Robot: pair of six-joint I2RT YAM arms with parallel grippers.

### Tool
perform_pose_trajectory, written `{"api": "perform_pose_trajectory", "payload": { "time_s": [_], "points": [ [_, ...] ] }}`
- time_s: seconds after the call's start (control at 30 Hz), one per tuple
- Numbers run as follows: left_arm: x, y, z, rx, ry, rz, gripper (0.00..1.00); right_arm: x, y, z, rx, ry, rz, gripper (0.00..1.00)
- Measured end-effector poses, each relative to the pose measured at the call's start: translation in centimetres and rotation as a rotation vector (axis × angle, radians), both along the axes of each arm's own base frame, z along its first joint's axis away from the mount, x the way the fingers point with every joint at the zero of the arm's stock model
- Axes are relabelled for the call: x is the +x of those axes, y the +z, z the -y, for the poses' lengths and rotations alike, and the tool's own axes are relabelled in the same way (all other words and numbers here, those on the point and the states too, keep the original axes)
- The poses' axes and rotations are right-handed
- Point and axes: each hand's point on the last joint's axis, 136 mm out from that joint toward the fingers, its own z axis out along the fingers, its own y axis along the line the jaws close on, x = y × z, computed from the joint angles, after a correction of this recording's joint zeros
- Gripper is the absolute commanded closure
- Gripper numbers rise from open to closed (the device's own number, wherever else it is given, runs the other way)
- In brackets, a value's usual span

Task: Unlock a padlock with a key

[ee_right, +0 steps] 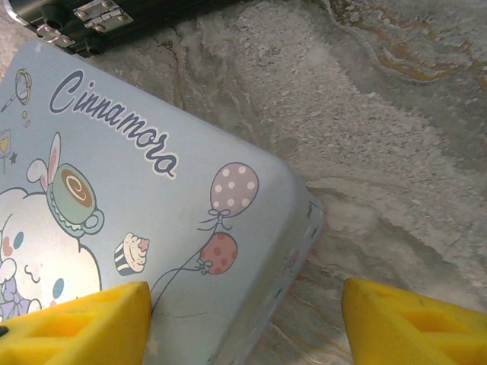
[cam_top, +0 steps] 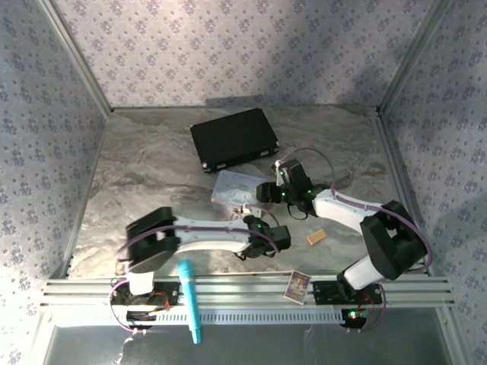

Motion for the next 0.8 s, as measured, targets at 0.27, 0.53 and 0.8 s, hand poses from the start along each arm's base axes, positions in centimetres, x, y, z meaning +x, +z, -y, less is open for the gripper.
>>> {"api": "perform_pose_trajectory", "payload": {
  "time_s": [0.27, 0.53, 0.8],
  "points": [
    [3.2, 10.6, -2.3, -0.343, 0.006, 0.149, 0.00, -0.3, 5.1, 0.2, -0.063, 0.014, 0.084, 0.01],
    [4.9, 8.1, -11.3, -0.503, 0.177, 0.123, 0.00, -7.1, 8.9, -3.8, -0.007, 0.069, 0.112, 0.06],
    [4.0, 6.5, -15.2, -0.622, 0.255, 0.097, 0.00, -12.8, 3.5, -8.7, -0.071, 0.142, 0.005, 0.24]
  ]
}}
